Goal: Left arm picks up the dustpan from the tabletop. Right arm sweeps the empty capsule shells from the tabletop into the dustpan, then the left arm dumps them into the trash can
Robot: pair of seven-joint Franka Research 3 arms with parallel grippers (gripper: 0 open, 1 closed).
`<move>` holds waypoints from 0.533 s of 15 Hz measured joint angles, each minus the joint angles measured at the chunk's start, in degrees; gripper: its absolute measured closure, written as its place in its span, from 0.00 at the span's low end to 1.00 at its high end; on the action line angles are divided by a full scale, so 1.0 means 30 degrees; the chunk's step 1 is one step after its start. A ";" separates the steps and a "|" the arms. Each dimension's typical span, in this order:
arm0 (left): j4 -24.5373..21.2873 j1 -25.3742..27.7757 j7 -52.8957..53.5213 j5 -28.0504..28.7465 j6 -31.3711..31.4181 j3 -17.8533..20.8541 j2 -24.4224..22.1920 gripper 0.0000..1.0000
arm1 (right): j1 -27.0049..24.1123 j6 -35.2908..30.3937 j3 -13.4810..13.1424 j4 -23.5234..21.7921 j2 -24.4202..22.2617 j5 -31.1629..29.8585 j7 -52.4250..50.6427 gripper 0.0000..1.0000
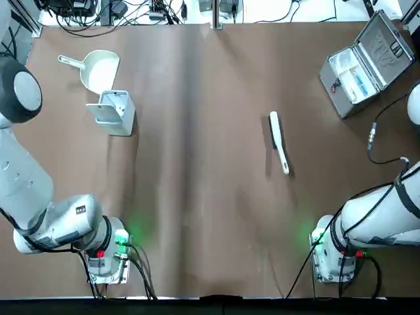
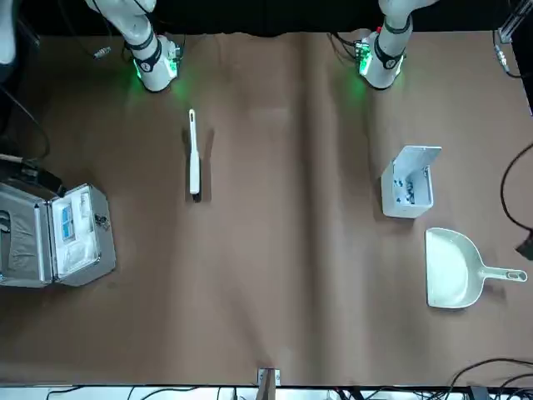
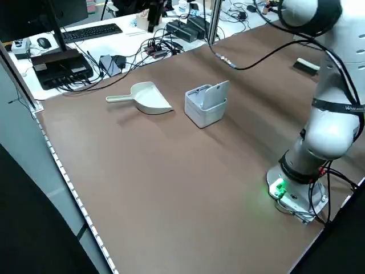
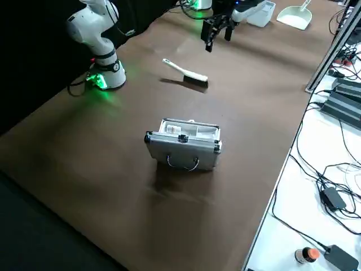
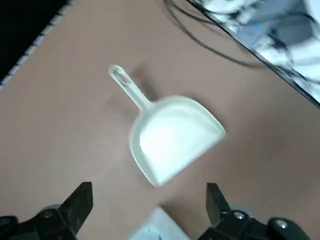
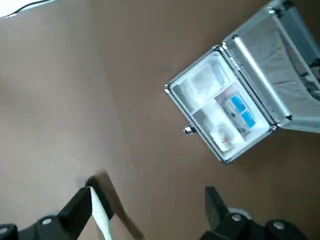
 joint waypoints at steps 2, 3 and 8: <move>-0.0041 -0.0240 0.2288 -0.1644 -0.0918 -0.0015 -0.1068 0.00 | -0.0459 -0.0237 -0.0017 0.0000 -0.0165 0.0053 0.0000 0.00; -0.0070 -0.0428 0.3372 -0.2115 -0.1430 -0.0020 -0.1545 0.00 | -0.0582 -0.0418 -0.0017 0.0008 -0.0296 0.0111 0.0000 0.00; -0.0317 -0.2489 0.5112 -0.3099 -0.2022 -0.0071 -0.2815 0.00 | 0.0173 -0.0829 -0.0047 -0.0389 -0.1187 0.0175 0.0435 0.00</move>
